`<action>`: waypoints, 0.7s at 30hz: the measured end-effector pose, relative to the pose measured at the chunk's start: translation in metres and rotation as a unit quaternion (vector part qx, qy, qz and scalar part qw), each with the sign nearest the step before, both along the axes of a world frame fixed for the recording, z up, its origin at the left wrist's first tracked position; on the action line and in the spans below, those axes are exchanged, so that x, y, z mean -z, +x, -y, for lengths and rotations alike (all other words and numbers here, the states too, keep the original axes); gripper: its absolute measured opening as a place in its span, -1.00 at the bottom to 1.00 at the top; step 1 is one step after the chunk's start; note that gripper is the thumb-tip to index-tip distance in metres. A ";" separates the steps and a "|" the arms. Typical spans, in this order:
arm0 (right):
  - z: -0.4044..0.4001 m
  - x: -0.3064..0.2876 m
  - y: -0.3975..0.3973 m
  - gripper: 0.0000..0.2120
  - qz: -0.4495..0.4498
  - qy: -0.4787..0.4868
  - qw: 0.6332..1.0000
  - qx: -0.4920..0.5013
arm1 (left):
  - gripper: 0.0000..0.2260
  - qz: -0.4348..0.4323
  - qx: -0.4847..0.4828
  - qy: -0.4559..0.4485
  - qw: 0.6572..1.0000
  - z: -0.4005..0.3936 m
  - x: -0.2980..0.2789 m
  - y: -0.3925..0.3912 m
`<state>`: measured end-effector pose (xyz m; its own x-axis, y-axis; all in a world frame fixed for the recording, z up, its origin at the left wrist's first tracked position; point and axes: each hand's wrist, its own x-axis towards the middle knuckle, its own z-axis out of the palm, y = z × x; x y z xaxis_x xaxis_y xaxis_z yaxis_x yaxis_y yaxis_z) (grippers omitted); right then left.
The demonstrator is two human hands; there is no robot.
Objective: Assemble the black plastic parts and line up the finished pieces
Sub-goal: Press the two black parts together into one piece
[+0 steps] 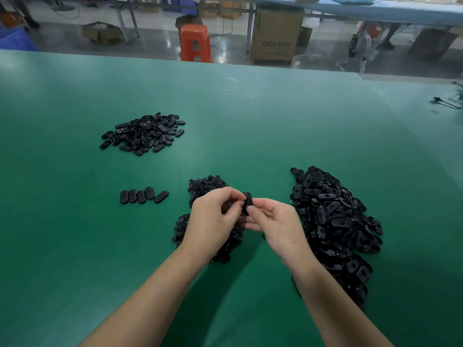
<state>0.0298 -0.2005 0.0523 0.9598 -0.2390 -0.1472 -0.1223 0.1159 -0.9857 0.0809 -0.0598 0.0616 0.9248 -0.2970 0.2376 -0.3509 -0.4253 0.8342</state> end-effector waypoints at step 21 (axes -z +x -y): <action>0.005 0.000 -0.003 -0.87 0.032 -0.052 0.998 -0.016 | -0.86 -0.013 0.004 -0.014 1.000 -0.005 0.000 0.007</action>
